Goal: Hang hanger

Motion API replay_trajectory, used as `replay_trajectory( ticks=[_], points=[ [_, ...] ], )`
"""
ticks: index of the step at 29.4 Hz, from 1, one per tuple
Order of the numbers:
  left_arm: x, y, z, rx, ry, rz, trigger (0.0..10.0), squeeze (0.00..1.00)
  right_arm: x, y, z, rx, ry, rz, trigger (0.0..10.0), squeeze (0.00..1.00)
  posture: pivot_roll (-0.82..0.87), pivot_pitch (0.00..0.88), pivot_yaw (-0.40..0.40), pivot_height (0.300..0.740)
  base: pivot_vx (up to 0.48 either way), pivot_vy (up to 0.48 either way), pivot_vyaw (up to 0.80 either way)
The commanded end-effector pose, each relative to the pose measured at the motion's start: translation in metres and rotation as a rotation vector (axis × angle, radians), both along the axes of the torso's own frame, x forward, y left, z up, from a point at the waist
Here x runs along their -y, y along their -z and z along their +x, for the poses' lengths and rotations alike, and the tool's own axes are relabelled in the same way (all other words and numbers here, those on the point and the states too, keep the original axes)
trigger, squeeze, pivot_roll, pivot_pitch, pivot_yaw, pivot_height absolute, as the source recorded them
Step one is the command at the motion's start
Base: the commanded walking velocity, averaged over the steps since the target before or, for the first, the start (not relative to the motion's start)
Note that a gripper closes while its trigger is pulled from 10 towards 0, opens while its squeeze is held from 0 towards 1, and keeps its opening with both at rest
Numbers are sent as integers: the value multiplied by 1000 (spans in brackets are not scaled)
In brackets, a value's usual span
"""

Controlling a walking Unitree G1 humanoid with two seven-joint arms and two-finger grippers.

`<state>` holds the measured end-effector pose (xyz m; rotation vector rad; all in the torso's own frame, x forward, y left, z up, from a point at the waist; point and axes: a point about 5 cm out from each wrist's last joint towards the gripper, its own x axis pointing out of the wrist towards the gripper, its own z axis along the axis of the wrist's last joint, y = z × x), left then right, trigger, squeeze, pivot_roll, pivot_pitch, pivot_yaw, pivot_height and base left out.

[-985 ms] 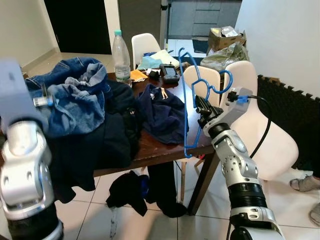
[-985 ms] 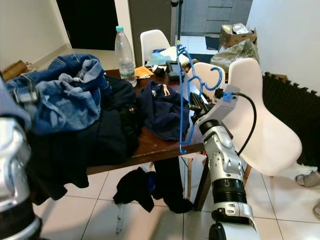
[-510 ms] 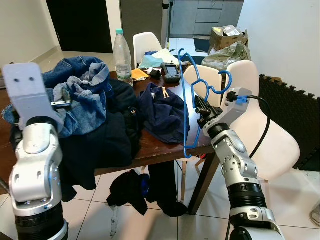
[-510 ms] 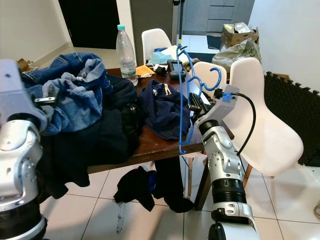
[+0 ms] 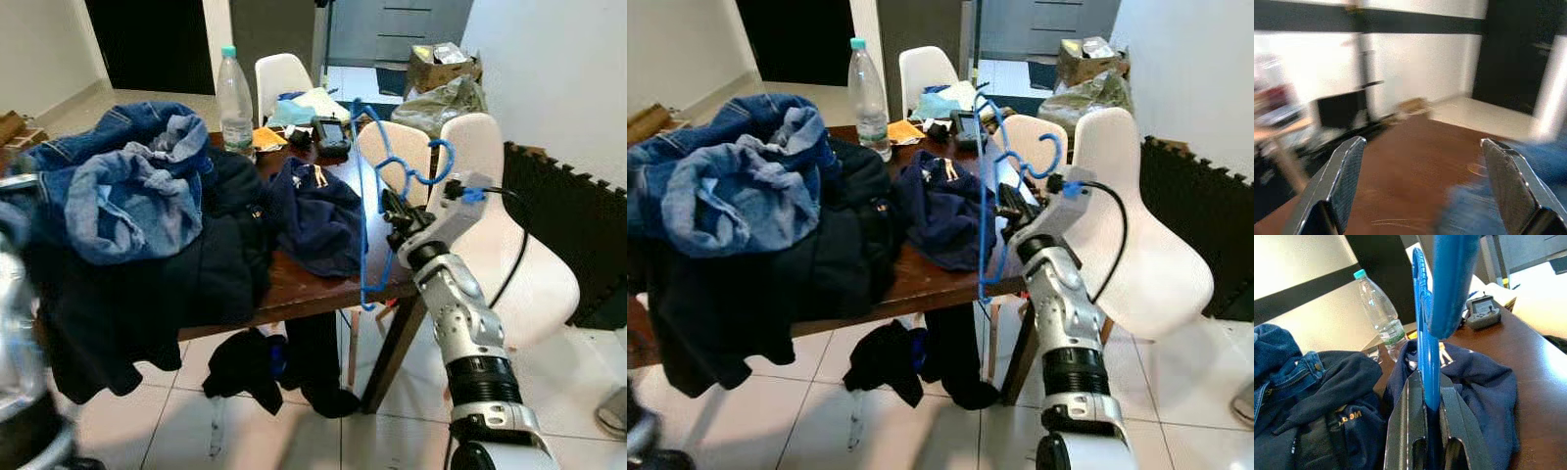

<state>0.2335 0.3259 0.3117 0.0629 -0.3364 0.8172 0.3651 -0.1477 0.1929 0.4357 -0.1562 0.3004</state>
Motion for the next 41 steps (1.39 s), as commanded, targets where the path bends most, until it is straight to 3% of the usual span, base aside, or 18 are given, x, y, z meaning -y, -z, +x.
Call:
replay_trajectory(
  ticks=[1, 14, 20, 23, 25, 27, 31, 33, 34, 36, 41],
  points=[
    [-5, 4, 1, 4, 8, -31, 10000, 0, -2, 0, 1, -5, -8, -2, 10000, 0, 234, 55, -46, 740, 0, 0, 0],
    [-22, 20, 19, 80, 112, -206, 10000, 0, 6, 0, 0, -7, 9, -12, 10000, 0, 220, 54, -52, 740, 0, 0, 0],
    [-8, 32, 42, 39, 187, -237, 10000, 0, 5, -1, 1, -5, 9, -12, 10000, 0, 204, 52, -52, 740, 0, 153, 0],
    [-8, 32, 42, 39, 187, -237, 10000, 0, 5, -1, 1, -5, 9, -12, 10000, 0, 204, 52, -52, 740, 0, 315, 0],
    [-3, 35, 46, 36, 205, -242, 10000, 0, 5, -1, 1, -4, 10, -13, 10000, 0, 204, 52, -52, 740, 0, 315, 0],
    [18, 44, 57, 6, 280, -264, 10000, 0, 7, 0, 0, -5, 16, -11, 10000, 0, 202, 51, -49, 740, 0, 159, 0],
    [18, 44, 57, 6, 280, -264, 10000, 0, 7, 0, 0, -5, 16, -11, 10000, 0, 202, 51, -49, 740, 0, 0, 0],
    [45, 53, 67, -22, 379, -280, 10000, 0, 7, 0, 0, -5, 20, -6, 10000, 0, 208, 45, -35, 740, 0, 0, 0],
    [45, 53, 67, -22, 379, -280, 10000, 0, 7, 0, 0, -5, 20, -6, 10000, 0, 208, 45, -35, 740, 0, 0, 0],
    [73, 58, 75, -39, 474, -282, 10000, 0, 5, 0, 0, -2, 22, -1, 10000, 0, 204, 41, -31, 740, 0, 0, 0],
    [81, 57, 78, -36, 499, -281, 10000, 0, 6, 1, 0, -2, 25, -1, 10000, 0, 203, 38, -29, 740, 0, 0, 0]
  ],
)
